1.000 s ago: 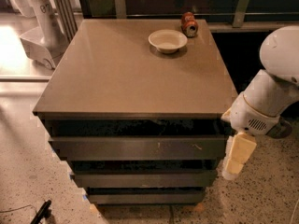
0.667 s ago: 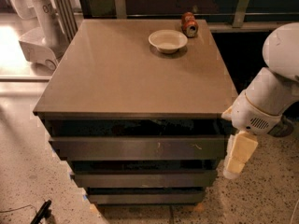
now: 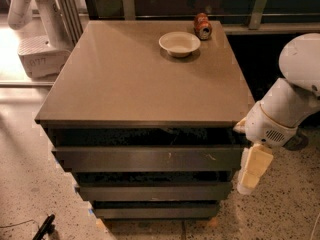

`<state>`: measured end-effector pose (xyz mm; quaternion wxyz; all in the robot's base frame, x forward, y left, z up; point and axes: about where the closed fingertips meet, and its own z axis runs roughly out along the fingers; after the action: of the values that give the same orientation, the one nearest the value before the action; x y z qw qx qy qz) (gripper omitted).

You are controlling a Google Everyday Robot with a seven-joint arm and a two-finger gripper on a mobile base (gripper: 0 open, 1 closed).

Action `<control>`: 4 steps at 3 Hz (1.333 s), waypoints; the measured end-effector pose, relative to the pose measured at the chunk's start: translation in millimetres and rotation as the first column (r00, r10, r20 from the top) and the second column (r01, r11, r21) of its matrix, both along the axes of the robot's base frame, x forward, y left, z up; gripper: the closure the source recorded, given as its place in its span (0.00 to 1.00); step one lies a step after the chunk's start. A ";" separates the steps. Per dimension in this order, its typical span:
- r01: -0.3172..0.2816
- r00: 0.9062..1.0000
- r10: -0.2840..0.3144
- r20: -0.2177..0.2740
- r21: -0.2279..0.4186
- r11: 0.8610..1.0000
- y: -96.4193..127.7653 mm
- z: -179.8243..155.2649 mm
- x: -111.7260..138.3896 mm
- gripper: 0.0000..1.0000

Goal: Open top drawer

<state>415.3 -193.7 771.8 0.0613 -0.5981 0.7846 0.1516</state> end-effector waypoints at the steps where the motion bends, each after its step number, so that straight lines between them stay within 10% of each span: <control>1: -0.009 1.000 0.009 -0.021 0.013 1.000 0.3 -9.2 -0.2 0.00; 4: -0.040 0.994 0.041 -0.101 0.020 0.999 -0.8 -48.1 -6.2 0.00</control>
Offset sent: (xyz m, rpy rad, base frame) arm -0.0011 -0.0015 -0.0289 0.0303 0.0708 0.0241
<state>409.0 -194.5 723.7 0.0236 -0.6048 0.7729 0.1903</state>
